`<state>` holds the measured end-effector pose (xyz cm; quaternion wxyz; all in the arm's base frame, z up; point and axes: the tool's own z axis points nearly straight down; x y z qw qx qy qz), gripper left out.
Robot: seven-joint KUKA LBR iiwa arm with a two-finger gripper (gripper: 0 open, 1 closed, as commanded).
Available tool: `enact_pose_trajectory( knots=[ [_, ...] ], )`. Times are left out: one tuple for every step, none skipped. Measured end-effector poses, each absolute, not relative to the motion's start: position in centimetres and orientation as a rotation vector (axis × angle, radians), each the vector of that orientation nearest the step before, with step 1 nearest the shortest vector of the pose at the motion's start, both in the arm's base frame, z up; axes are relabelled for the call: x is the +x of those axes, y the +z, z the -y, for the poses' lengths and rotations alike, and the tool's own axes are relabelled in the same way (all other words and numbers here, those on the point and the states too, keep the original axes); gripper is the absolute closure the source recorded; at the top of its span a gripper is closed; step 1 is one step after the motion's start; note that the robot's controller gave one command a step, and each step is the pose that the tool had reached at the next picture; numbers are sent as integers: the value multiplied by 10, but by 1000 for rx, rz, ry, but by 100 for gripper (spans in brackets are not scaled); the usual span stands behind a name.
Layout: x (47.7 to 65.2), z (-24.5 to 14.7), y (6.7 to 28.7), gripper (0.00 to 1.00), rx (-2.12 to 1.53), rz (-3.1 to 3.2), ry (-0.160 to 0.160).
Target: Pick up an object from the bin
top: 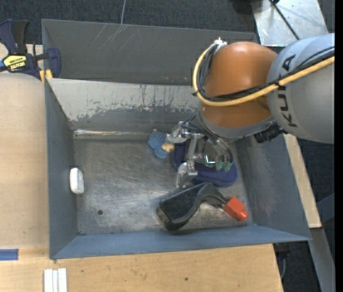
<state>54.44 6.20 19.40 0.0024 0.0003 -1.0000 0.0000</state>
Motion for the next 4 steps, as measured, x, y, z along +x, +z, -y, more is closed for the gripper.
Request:
enact_pose_trajectory(
  knots=[
    [553, 28, 138, 0, 5, 3139, 6],
    [563, 28, 118, 0, 38, 3170, 3],
    [558, 27, 111, 100, 36, 3154, 0],
    [553, 19, 210, 100, -35, 3153, 0]
  ],
)
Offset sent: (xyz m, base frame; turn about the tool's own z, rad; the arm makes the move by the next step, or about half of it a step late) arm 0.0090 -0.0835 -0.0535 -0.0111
